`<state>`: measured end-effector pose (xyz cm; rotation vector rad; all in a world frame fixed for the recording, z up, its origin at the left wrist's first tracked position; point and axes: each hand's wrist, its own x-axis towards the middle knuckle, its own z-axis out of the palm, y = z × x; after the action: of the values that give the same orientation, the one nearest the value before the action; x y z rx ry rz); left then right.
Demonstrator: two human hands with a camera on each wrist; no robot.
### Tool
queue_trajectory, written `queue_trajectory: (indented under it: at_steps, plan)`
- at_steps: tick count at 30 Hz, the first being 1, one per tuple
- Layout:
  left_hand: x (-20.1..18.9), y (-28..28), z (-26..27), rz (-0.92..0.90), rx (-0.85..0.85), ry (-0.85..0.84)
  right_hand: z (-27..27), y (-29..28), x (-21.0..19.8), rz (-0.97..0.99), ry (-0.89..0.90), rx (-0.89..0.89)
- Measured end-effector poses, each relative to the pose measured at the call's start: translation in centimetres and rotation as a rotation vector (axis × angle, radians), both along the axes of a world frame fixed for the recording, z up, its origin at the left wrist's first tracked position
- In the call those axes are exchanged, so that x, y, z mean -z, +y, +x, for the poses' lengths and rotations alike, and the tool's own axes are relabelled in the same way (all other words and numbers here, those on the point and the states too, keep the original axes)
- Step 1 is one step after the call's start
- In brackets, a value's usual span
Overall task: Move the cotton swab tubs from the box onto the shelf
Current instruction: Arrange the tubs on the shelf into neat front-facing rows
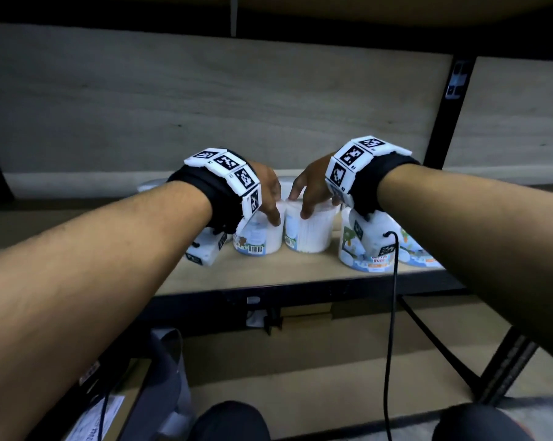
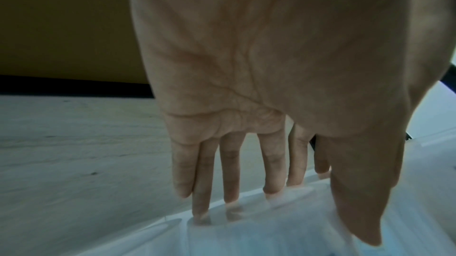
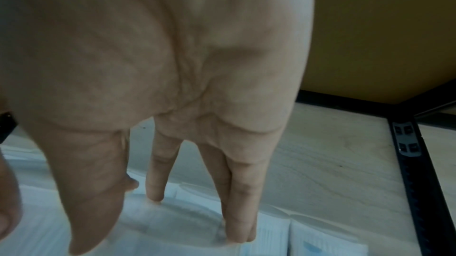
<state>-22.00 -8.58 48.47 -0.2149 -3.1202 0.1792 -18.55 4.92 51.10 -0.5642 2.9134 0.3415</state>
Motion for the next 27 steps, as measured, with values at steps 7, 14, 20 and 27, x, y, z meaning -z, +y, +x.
queue_trajectory:
  at_steps: [7,14,20,27]
  plan:
    - [-0.1,-0.3,2.4,0.012,0.048,-0.037,1.1,0.7,0.5,-0.075,0.022,0.006]
    - [-0.6,-0.2,4.3,0.01,0.059,-0.066,2.8,1.2,0.5,-0.142,0.0,0.009]
    - [-0.5,-0.1,5.8,-0.006,0.057,-0.049,3.6,1.5,0.5,-0.163,-0.004,-0.021]
    - [-0.3,-0.1,7.1,-0.038,0.034,-0.023,3.1,2.1,0.5,-0.315,-0.098,0.062]
